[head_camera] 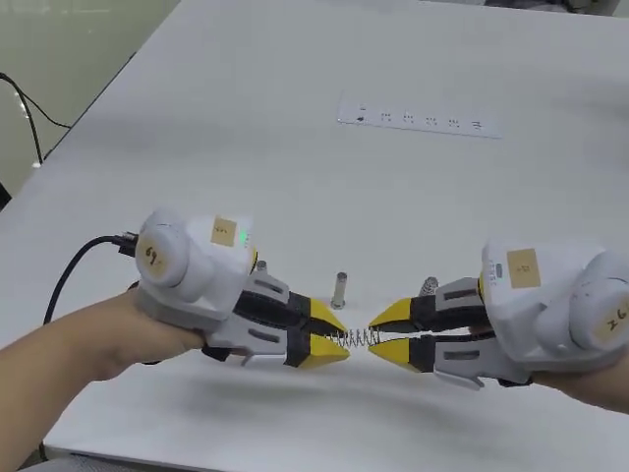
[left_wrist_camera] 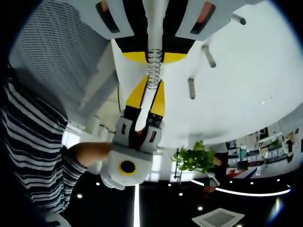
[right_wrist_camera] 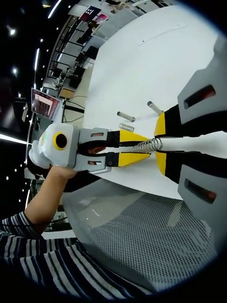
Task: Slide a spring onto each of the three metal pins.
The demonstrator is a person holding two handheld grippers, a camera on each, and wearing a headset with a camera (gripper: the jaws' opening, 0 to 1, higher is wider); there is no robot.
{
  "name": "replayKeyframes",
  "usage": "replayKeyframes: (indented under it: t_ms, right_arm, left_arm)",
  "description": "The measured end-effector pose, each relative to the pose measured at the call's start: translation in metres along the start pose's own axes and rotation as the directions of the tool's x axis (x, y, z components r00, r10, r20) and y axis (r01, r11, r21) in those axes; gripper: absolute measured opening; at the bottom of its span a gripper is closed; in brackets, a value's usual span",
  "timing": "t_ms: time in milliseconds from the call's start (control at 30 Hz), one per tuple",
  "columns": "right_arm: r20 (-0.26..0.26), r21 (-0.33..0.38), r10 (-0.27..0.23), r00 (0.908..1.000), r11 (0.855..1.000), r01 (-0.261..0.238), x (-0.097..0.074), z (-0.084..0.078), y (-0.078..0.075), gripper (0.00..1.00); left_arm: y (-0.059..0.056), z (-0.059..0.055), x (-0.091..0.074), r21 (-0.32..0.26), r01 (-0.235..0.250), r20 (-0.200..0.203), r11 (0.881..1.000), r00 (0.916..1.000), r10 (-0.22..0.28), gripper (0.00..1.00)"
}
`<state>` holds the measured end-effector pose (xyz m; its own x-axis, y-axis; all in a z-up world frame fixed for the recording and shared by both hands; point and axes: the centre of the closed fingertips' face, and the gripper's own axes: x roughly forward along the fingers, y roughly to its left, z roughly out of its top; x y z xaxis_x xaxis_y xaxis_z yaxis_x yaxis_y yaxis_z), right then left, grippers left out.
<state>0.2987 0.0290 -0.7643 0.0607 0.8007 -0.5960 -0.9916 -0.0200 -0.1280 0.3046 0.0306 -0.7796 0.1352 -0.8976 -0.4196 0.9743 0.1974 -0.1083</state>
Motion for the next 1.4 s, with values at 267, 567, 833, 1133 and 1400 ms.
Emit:
replayKeyframes:
  t_ms: [267, 567, 833, 1133, 1400]
  right_arm:
    - [0.034, -0.016, 0.014, 0.9993, 1.000, -0.013, -0.001, 0.020, -0.001, 0.06]
    - [0.073, -0.005, -0.001, 0.9974, 1.000, 0.001, 0.001, 0.034, 0.002, 0.00]
    - [0.079, 0.009, -0.003, 0.9969, 1.000, 0.002, 0.002, 0.033, 0.004, 0.00]
    - [0.107, 0.057, 0.011, 0.9942, 0.998, -0.017, 0.008, 0.038, 0.004, 0.08]
    - [0.121, 0.059, 0.004, 0.9926, 0.998, -0.011, 0.009, 0.039, 0.001, 0.07]
  left_arm:
    - [0.003, 0.001, -0.001, 0.018, -0.019, 0.001, 1.000, 0.9998, 0.019, 0.02]
    - [-0.002, 0.003, 0.004, 0.042, -0.019, -0.007, 0.999, 0.9998, 0.019, 0.02]
    - [-0.001, 0.004, 0.001, 0.036, -0.024, 0.002, 0.999, 0.9997, 0.023, 0.02]
    - [-0.006, 0.004, 0.004, 0.049, -0.009, -0.005, 0.999, 0.9999, 0.009, 0.02]
    - [-0.004, 0.004, 0.002, 0.046, -0.016, -0.004, 0.999, 0.9999, 0.016, 0.02]
